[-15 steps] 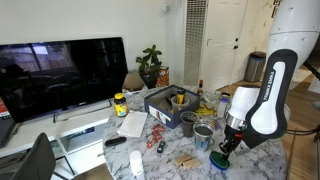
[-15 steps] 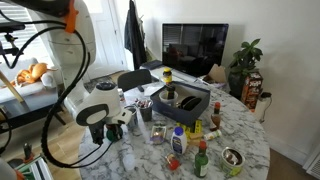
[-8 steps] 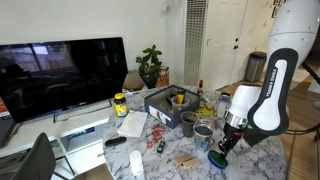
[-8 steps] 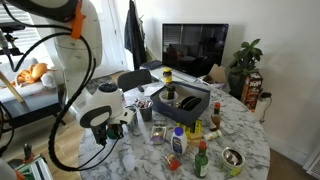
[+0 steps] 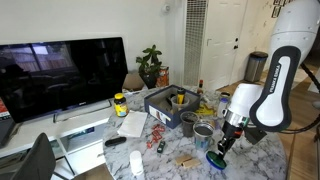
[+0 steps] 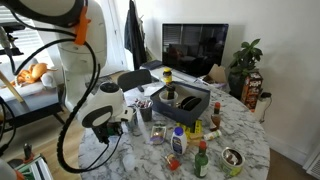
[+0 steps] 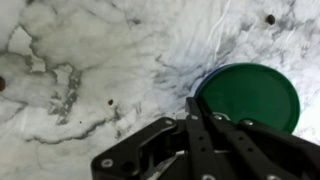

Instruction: Put the green lid on top of the blue lid then stack them up together

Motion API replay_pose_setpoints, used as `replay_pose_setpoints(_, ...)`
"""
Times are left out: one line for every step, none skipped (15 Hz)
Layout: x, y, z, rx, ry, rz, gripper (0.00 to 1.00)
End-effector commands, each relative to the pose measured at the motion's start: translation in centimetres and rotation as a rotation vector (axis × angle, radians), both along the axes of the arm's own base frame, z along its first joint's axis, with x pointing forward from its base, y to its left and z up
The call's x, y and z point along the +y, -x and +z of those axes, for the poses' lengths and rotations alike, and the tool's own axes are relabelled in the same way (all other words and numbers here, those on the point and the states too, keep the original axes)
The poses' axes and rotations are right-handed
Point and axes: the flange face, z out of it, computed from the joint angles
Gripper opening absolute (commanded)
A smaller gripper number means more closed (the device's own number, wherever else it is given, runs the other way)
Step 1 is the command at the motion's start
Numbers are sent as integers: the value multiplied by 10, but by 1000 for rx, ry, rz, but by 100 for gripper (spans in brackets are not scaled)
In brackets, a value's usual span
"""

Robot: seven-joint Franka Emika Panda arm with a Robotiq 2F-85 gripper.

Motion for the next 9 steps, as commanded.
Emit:
replay_pose_setpoints(8, 2, 7, 33, -17, 60, 1)
replay_pose_setpoints(11, 4, 11, 47, -11, 64, 1)
replay_pose_setpoints(15, 7, 14, 64, -8, 67, 1)
replay_pose_setpoints(18, 7, 18, 78, -1, 65, 1)
replay_pose_setpoints(21, 6, 22, 88, 5, 64, 1)
replay_pose_setpoints(24, 6, 27, 96, 12, 62, 1)
replay_pose_setpoints(26, 4, 32, 92, 24, 50, 1)
replay_pose_setpoints(27, 2, 18, 77, -11, 65, 3)
replay_pose_setpoints(29, 1, 23, 77, -5, 63, 3)
